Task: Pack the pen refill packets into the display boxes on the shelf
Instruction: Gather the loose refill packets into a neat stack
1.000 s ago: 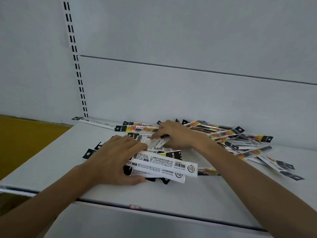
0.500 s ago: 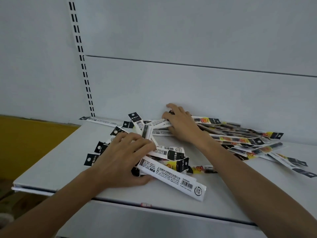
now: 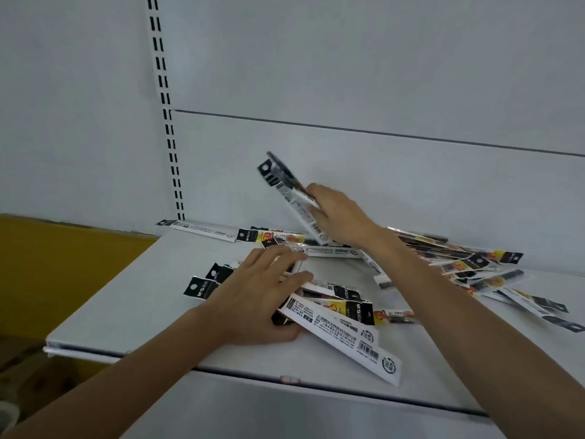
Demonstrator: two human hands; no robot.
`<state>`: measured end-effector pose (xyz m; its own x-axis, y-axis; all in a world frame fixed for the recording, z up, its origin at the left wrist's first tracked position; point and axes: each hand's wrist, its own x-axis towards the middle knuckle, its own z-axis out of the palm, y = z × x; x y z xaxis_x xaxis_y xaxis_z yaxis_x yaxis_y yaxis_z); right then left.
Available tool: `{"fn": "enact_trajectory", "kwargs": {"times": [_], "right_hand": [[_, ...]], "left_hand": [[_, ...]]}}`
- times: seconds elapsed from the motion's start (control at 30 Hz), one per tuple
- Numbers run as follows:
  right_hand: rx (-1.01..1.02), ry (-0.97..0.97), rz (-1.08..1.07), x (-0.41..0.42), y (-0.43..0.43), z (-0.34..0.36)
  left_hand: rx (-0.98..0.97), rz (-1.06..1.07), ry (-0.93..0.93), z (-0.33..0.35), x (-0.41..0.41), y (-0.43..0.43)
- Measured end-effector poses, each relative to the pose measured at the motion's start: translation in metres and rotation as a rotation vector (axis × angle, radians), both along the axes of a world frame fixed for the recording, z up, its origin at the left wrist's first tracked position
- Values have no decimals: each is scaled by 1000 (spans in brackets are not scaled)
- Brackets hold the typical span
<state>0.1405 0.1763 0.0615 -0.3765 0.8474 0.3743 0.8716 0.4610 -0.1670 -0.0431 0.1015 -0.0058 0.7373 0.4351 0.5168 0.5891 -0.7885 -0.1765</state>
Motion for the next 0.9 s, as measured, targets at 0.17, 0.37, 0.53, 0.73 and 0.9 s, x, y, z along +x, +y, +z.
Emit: {"fn": "enact_trajectory", "kwargs": {"times": [0.17, 0.37, 0.53, 0.73, 0.9], "right_hand": [[-240, -135, 187, -37, -26, -5], [-448, 157, 74, 10, -42, -3], [-390, 193, -188, 100, -59, -3], [-486, -33, -278, 158, -88, -23], [-261, -47, -309, 166, -83, -36]], "left_hand": [[201, -97, -159, 6, 7, -3], [-296, 233, -9, -1, 6, 10], [-351, 288, 160, 2, 15, 20], [-380, 284, 212, -1, 34, 26], [-364, 205, 64, 2, 37, 28]]}}
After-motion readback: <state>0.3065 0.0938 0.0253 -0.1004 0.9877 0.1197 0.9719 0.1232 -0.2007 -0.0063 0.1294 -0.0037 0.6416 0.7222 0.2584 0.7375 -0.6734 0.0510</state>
